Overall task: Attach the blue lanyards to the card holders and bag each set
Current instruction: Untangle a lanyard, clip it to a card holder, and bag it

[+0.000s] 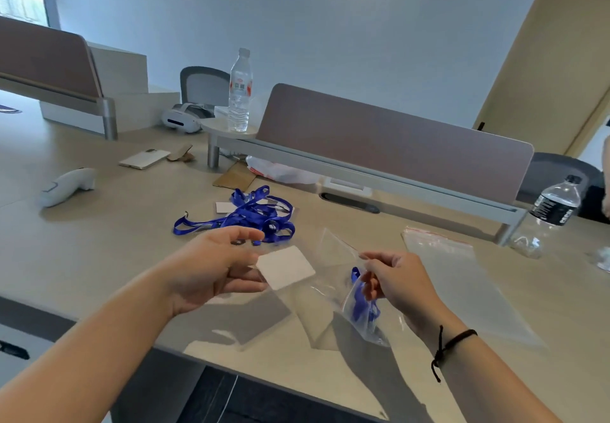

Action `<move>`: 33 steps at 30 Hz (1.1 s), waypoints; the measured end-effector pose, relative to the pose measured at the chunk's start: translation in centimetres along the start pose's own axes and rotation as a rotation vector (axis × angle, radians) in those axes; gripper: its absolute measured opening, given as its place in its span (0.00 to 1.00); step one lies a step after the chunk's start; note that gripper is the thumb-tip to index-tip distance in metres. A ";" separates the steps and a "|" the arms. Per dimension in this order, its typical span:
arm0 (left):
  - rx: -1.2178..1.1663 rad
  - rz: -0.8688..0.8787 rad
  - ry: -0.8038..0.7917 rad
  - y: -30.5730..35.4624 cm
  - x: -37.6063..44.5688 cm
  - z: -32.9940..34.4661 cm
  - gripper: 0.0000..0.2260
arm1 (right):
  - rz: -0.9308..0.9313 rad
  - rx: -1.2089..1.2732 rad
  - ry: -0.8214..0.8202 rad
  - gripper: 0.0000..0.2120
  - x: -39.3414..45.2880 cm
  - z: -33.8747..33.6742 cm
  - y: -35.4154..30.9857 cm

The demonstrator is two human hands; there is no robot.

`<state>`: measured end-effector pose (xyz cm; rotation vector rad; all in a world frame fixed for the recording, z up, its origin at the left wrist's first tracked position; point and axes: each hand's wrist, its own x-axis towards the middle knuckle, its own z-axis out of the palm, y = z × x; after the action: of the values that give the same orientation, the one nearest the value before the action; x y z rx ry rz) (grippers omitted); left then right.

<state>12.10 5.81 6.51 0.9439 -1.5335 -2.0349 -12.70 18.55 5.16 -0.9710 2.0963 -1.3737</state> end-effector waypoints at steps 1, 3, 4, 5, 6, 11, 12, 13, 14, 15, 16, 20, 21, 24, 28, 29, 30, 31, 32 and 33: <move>0.046 -0.005 -0.016 0.2 0.1 0.7 0.14 | -0.006 -0.011 0.002 0.09 0.0 -0.2 0.0; 0.131 -0.008 -0.025 0.4 0.6 2.2 0.12 | -0.024 -0.029 0.003 0.09 -0.2 -0.6 -0.1; 0.161 -0.007 -0.024 0.4 0.9 2.8 0.11 | -0.033 -0.031 0.001 0.09 -0.3 -0.9 -0.2; 0.180 -0.010 -0.021 0.4 1.3 3.4 0.10 | -0.040 -0.031 -0.003 0.09 -0.4 -1.1 -0.3; 0.188 -0.018 -0.022 0.4 1.5 4.0 0.09 | -0.044 -0.031 -0.005 0.09 -0.5 -1.3 -0.5; 0.194 -0.042 -0.061 1.1 2.4 6.5 0.08 | -0.078 -0.034 -0.008 0.10 -0.9 -1.7 -1.1; 0.209 -0.047 -0.071 1.1 2.7 7.0 0.08 | -0.087 -0.038 -0.009 0.11 -1.0 -1.7 -1.2; 0.226 -0.055 -0.081 1.1 3.0 7.5 0.08 | -0.100 -0.045 -0.009 0.11 -1.1 -1.6 -1.2; 0.244 -0.069 -0.088 1.0 3.3 8.0 0.09 | -0.115 -0.049 -0.010 0.12 -1.2 -1.6 -1.3; 0.261 -0.084 -0.094 0.9 3.6 8.4 0.09 | -0.131 -0.047 -0.014 0.12 -1.2 -1.5 -1.4; 0.276 -0.099 -0.096 0.8 4.0 8.9 0.09 | -0.143 -0.041 -0.020 0.12 -1.2 -1.5 -1.5; 0.308 -0.154 -0.086 0.2 6.0 10.2 0.13 | -0.167 -0.006 -0.049 0.12 -1.2 -1.7 -1.7; 0.312 -0.160 -0.081 0.2 6.4 10.4 0.14 | -0.172 0.007 -0.047 0.12 -1.1 -1.8 -1.7; 0.384 -0.115 -0.046 0.3 6.9 10.6 0.16 | -0.182 0.020 -0.019 0.11 -0.9 -2.1 -1.7; 0.692 0.106 0.048 0.2 5.6 10.6 0.10 | -0.184 0.033 0.034 0.08 -0.1 -2.4 -1.4; 0.769 0.167 0.062 0.1 5.0 10.6 0.14 | -0.191 0.035 0.049 0.08 0.2 -2.4 -1.3; 0.820 0.212 0.052 -0.2 4.3 10.7 0.16 | -0.195 0.039 0.060 0.07 0.3 -2.4 -1.4; 0.851 0.239 0.028 -0.5 3.7 10.9 0.17 | -0.199 0.039 0.065 0.07 0.5 -2.2 -1.5; 0.868 0.249 0.002 -1.0 3.2 11.0 0.16 | -0.203 0.032 0.066 0.07 0.6 -2.0 -1.6; 0.889 0.258 0.001 -1.4 3.0 11.1 0.15 | -0.211 0.008 0.062 0.07 0.8 -1.8 -1.8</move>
<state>2.09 11.59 6.15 0.9438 -2.4632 -1.1365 -13.91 18.54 7.50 -1.1890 2.0794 -1.5311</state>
